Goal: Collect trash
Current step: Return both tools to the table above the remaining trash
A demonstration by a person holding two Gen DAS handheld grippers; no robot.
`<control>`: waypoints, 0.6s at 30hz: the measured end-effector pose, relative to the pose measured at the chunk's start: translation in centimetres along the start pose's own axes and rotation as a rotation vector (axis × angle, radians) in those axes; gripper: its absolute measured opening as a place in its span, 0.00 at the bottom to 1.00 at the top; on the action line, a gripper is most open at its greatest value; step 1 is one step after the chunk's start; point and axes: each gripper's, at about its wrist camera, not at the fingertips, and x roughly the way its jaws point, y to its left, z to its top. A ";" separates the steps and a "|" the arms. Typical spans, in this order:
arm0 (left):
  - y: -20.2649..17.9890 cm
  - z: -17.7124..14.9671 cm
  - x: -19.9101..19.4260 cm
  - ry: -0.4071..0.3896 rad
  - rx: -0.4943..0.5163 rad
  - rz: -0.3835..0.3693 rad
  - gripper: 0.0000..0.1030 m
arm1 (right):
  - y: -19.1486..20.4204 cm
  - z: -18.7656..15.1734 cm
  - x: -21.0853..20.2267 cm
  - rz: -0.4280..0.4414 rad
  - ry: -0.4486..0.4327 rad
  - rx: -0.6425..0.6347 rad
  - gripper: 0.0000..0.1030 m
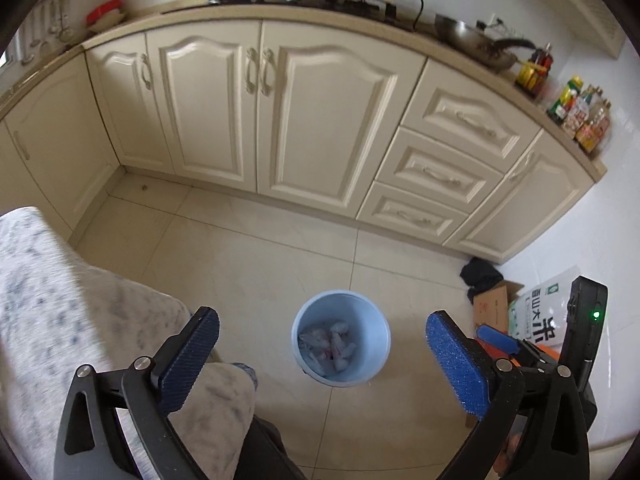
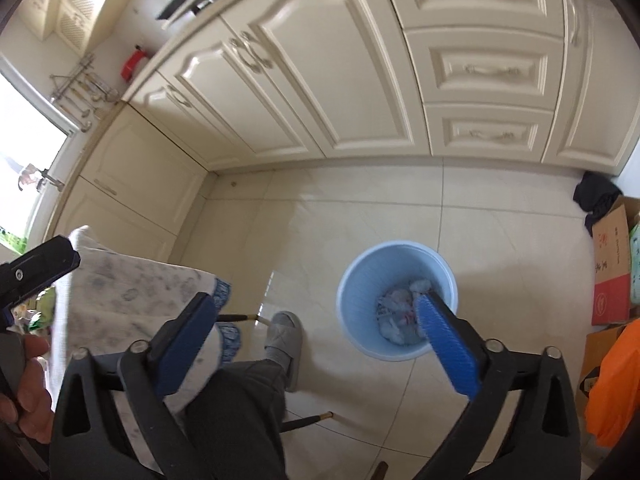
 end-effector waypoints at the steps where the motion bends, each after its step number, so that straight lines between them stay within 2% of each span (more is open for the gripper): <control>1: 0.5 -0.6 -1.5 -0.018 -0.006 0.000 0.99 | 0.9 -0.1 -0.6 0.009 -0.009 -0.004 1.00; 7: 4.5 -4.8 -10.9 -0.130 -0.047 -0.003 0.99 | 5.9 -0.3 -3.1 0.045 -0.040 -0.054 1.00; 12: 8.6 -8.9 -18.3 -0.230 -0.106 0.037 0.99 | 11.5 -0.7 -5.3 0.105 -0.071 -0.128 1.00; 18: 12.2 -14.3 -24.9 -0.324 -0.176 0.100 0.99 | 19.0 -1.4 -6.9 0.186 -0.092 -0.250 1.00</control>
